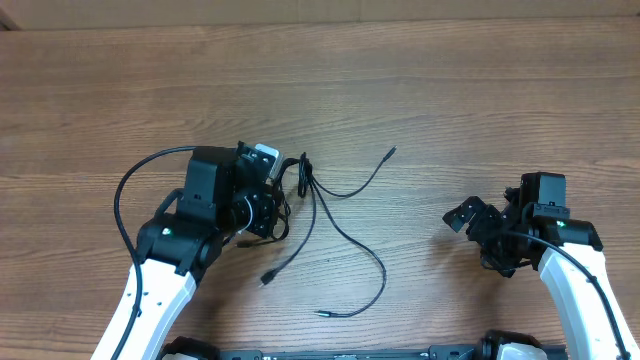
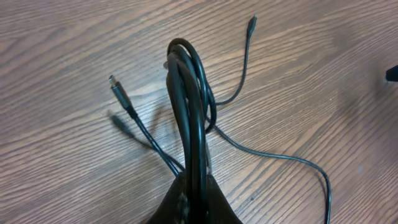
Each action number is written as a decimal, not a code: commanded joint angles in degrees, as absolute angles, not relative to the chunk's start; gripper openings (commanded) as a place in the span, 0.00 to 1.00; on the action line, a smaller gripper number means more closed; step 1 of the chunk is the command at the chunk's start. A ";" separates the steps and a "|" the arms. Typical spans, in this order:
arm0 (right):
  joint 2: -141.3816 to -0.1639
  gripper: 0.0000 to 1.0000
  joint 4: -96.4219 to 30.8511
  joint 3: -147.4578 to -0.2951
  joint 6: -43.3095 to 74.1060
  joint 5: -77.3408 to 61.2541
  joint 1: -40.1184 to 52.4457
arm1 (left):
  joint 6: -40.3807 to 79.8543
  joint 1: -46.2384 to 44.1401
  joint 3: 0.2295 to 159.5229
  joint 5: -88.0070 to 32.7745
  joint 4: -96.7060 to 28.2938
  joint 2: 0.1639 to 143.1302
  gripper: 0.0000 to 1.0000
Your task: Untangle cables
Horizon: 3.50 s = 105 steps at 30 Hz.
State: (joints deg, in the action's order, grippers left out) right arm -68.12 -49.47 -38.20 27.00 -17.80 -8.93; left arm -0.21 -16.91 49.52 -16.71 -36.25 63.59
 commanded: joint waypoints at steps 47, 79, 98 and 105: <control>-68.16 1.00 -49.17 -38.65 27.11 -18.11 -9.02 | 1.76 -17.30 49.67 -19.14 -36.18 62.87 0.04; -68.16 1.00 -49.17 -38.65 27.11 -18.11 -9.02 | 1.76 -17.30 49.67 -19.14 -36.18 62.87 0.04; -68.16 1.00 -49.17 -38.65 27.11 -18.11 -9.02 | 1.78 -17.30 49.67 -19.14 -36.21 62.87 0.04; -68.16 1.00 -49.17 -38.65 27.11 -18.11 -9.02 | 1.76 -17.30 49.67 -19.14 -36.23 62.87 0.04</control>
